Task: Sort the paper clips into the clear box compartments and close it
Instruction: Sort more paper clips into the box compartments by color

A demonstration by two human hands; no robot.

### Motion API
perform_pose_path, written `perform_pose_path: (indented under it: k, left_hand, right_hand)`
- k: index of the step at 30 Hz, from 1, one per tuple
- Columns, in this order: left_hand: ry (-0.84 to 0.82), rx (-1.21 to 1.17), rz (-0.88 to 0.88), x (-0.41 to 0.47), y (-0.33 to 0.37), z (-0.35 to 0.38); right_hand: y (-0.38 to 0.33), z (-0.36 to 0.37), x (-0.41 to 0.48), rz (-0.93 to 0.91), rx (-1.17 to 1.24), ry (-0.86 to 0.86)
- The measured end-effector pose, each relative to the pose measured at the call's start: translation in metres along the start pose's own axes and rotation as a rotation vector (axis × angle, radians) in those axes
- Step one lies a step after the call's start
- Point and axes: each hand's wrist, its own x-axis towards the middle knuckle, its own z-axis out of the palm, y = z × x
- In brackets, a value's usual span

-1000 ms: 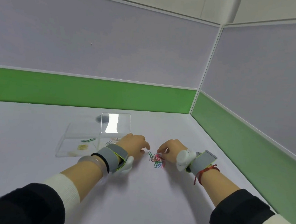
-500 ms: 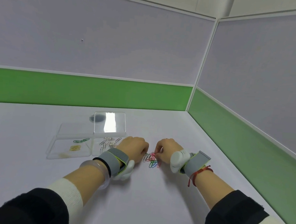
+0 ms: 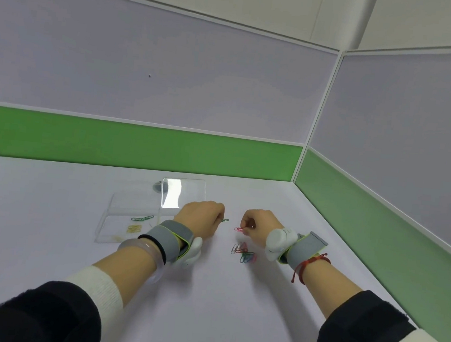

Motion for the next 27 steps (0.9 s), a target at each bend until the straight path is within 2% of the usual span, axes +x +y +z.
perform_pose_path:
  k: [5,16,27]
  left_hand:
    - [0.038,-0.126,-0.076,-0.014,-0.021,-0.016]
    - [0.131,-0.129,-0.206,-0.059,-0.092,-0.062]
    - [0.167,-0.166,-0.334,-0.093,-0.135,-0.076]
  right_hand:
    - [-0.036,0.0,0.005,-0.065,0.106,0.035]
    - [-0.138,0.015,0.024,-0.249,0.167,0.019]
    - [-0.196,0.039,0.036,-0.329,0.226,0.005]
